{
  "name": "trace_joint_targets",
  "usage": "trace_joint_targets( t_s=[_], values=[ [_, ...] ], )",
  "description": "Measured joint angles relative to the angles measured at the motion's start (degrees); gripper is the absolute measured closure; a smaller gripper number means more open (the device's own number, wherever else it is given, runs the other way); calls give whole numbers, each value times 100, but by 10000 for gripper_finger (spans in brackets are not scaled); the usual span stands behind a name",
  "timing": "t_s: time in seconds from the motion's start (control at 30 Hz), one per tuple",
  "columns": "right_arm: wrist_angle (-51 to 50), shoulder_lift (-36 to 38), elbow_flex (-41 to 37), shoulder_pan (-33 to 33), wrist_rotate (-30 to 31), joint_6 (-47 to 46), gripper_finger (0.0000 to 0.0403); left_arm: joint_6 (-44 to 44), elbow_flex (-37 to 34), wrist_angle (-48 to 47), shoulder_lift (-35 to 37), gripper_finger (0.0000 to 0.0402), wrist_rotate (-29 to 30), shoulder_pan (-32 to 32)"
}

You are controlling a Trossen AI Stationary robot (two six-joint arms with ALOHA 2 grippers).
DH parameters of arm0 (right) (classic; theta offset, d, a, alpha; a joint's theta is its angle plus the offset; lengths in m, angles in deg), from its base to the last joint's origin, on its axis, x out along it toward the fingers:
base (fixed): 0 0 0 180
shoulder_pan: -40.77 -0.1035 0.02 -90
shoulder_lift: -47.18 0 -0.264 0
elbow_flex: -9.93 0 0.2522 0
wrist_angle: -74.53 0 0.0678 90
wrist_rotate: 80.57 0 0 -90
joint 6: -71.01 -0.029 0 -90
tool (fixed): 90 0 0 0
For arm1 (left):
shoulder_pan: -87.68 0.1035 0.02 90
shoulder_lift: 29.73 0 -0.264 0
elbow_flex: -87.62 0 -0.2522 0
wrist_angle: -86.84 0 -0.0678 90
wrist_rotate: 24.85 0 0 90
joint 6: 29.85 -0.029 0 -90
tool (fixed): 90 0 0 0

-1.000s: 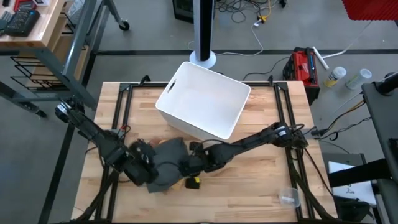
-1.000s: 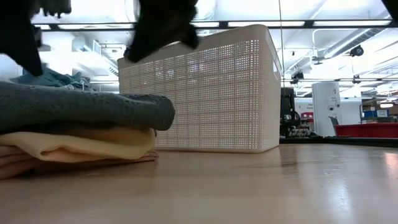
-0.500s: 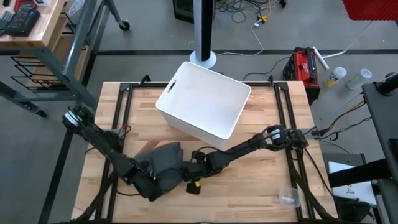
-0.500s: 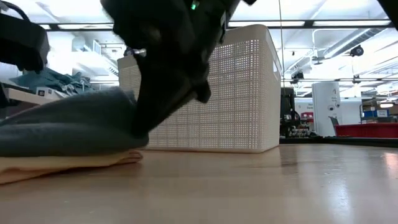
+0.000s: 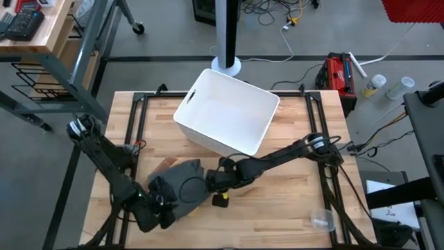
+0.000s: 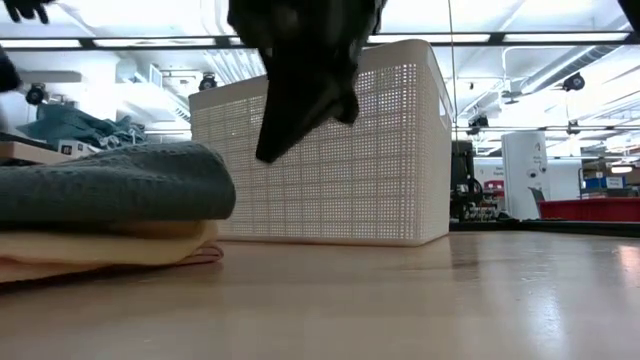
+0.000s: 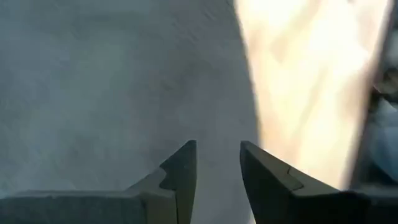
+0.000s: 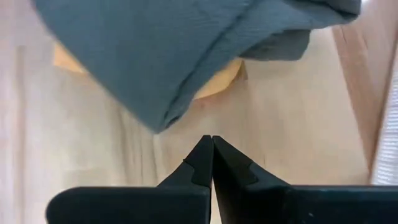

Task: Fold towel
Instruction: Stack the gray towel on top of the yellow towel

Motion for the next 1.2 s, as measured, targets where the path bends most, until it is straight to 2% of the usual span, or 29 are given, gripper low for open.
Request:
trace_joint_targets(
  t_s=[0.07, 0.13, 0.23, 0.33, 0.47, 0.6, 0.8, 1.03, 1.2],
  values=[
    [291, 7, -263, 52, -101, -208, 403, 7, -75, 94, -159, 288, 338, 43],
    [771, 7, -576, 58, -103, -402, 403, 66, -140, 164, -368, 288, 310, 63],
    [1703, 15, -1006, -2, -72, -697, 403, 379, -306, 182, -768, 288, -302, 58],
    [2125, 20, -1279, -19, 133, -1030, 402, 617, -390, 225, -1167, 288, -849, 68],
    [2209, 20, -1397, -6, 255, -1274, 384, 110, -294, 374, -1353, 293, -999, 6],
    [2480, 6, -1399, -19, -463, -1337, 338, -920, -162, 728, -1184, 327, -1137, -12],
    [3128, 3, -1412, -17, -1492, -1346, 240, -960, -187, 741, -1136, 393, -1691, 105],
    [3526, -35, -1412, -12, -1579, -1689, 140, -791, -276, 797, -1153, 379, -1470, 83],
    [3717, -65, -1421, -6, -1620, -1432, 106, -779, -293, 827, -1153, 395, -1452, 91]
  ],
)
